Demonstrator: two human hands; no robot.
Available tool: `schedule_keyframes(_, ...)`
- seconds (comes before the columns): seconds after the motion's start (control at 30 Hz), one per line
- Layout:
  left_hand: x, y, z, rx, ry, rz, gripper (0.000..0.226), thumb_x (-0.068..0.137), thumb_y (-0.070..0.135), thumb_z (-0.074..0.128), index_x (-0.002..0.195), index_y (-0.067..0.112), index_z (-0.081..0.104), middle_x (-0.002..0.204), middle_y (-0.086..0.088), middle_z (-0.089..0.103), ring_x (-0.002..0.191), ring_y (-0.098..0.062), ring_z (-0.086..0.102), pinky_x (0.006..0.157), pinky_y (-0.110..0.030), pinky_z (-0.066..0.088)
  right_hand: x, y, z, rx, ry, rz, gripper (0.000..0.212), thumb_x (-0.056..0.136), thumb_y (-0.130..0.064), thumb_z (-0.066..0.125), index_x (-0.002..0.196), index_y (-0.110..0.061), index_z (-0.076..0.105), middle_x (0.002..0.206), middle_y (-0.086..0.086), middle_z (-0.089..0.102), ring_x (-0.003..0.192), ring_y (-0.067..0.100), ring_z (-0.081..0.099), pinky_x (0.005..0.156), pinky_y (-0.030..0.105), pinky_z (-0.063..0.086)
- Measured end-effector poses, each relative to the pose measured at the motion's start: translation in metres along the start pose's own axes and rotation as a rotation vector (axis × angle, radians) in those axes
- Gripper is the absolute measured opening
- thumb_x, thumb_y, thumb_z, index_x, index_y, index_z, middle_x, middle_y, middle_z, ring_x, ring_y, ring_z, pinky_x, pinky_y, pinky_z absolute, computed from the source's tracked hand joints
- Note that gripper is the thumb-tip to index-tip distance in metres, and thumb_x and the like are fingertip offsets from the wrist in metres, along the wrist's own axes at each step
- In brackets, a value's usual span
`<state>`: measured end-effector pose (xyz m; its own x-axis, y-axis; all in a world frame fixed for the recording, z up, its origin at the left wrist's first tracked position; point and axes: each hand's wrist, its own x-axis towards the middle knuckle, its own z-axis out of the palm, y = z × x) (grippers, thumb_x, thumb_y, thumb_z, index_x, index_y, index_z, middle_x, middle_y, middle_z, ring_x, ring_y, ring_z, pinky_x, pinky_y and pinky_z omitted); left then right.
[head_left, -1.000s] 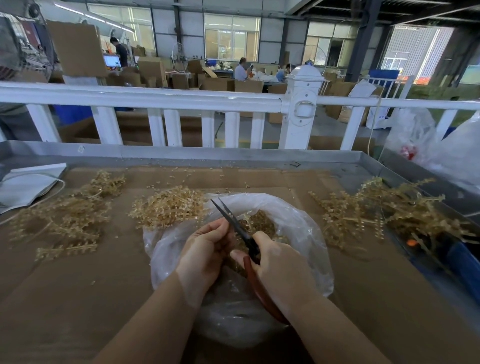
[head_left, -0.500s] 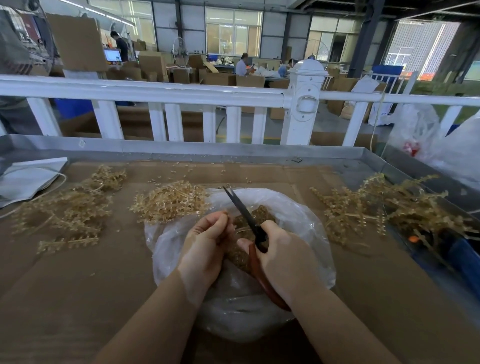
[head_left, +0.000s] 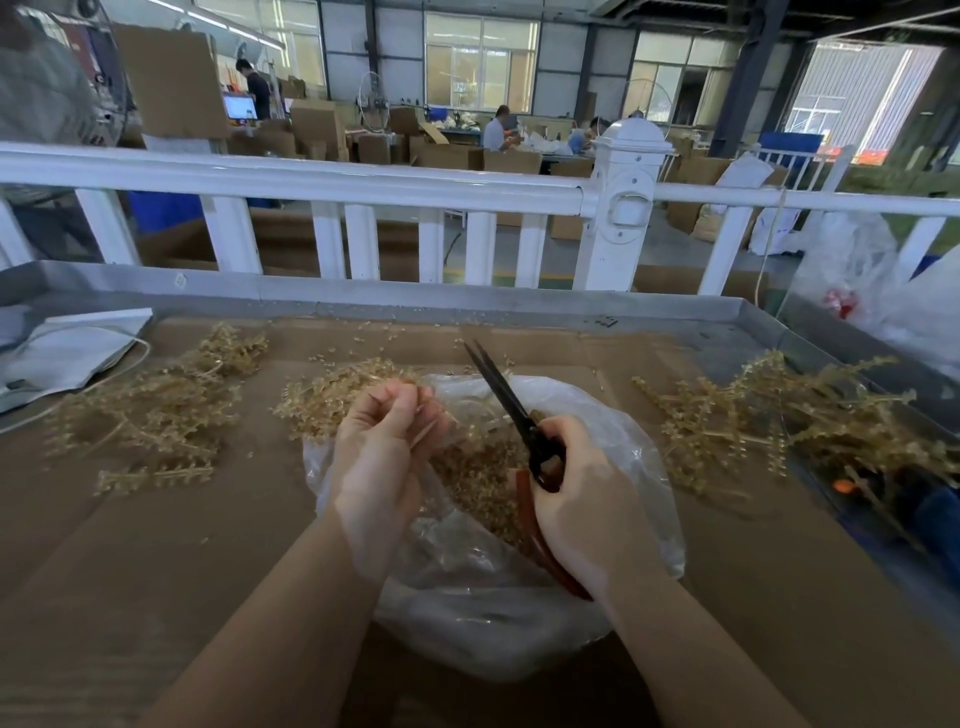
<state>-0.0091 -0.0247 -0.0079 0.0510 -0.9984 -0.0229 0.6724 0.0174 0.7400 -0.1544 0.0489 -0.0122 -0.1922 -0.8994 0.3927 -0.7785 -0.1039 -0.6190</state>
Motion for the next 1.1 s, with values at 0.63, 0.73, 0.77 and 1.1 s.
schedule_keyframes(0.63,0.001,0.012,0.000,-0.243,0.076,-0.128,0.017,0.102,0.019,0.033,0.093,0.013,0.046,0.061,0.000,0.065,0.067,-0.014,0.071,0.064,-0.033,0.057,-0.001,0.002,0.002,-0.343,-0.069,0.069,0.033,0.094,-0.033,0.052,0.122,-0.020,0.041,0.112,0.000,0.063,0.103,0.017,0.060,0.079,0.023,0.045)
schedule_keyframes(0.73,-0.001,0.015,0.004,-0.206,0.100,-0.092,0.020,0.102,0.017,0.033,0.086,0.017,0.044,0.056,0.003,0.061,0.062,-0.012,0.069,0.078,-0.037,0.049,-0.003,0.002,0.003,-0.463,-0.132,0.099,0.039,0.096,-0.038,0.047,0.132,-0.025,0.039,0.121,0.002,0.058,0.115,0.021,0.052,0.092,0.030,0.043)
schedule_keyframes(0.77,-0.001,0.015,0.005,-0.195,0.097,-0.086,0.021,0.102,0.017,0.033,0.085,0.017,0.044,0.056,0.003,0.060,0.061,-0.012,0.069,0.078,-0.037,0.049,-0.003,0.001,0.003,-0.518,-0.152,0.111,0.038,0.096,-0.040,0.045,0.132,-0.027,0.041,0.124,0.003,0.056,0.117,0.023,0.049,0.094,0.033,0.040)
schedule_keyframes(1.1,-0.009,-0.003,0.020,-0.182,0.056,-0.057,0.016,0.102,0.019,0.035,0.091,0.019,0.046,0.056,0.001,0.055,0.058,-0.011,0.064,0.068,-0.030,0.054,0.007,-0.018,0.003,-0.248,-0.005,-0.078,0.035,0.097,-0.024,0.048,0.133,-0.024,0.049,0.125,-0.001,0.053,0.119,0.015,0.044,0.099,0.024,0.032)
